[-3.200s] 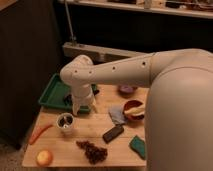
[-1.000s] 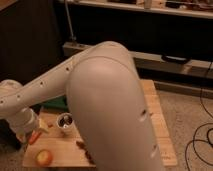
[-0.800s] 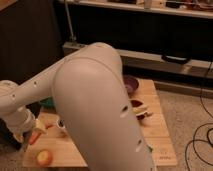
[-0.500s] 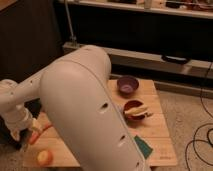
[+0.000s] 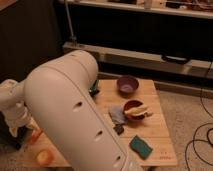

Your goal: Place pepper in purple bowl

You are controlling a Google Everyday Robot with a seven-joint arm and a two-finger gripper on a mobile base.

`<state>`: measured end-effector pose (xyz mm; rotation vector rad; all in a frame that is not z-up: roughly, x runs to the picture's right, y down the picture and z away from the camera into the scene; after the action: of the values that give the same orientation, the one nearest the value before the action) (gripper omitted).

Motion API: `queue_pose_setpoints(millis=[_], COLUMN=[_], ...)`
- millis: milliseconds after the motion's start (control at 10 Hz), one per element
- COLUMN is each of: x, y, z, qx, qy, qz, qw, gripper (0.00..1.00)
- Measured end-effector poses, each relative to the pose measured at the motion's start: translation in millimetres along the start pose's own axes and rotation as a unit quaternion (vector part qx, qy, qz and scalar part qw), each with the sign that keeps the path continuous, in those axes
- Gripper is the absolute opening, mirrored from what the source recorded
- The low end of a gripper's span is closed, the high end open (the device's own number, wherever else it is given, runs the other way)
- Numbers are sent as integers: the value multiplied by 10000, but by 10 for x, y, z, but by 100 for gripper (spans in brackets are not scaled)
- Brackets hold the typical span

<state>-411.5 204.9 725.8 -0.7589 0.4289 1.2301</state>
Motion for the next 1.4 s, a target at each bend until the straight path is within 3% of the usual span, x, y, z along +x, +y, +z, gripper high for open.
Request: queue_pose_setpoints(millis=[400,600,900,1400], x=[-261,-319,-316,-217], y=[-269,-348,-420,-533], z=[240,356,505,603], qx=[87,30,-99,-127], qy=[95,167,258,382], qz=[261,326,363,405], qw=[9996,9993,9990,9984], gripper=[65,65,65,65])
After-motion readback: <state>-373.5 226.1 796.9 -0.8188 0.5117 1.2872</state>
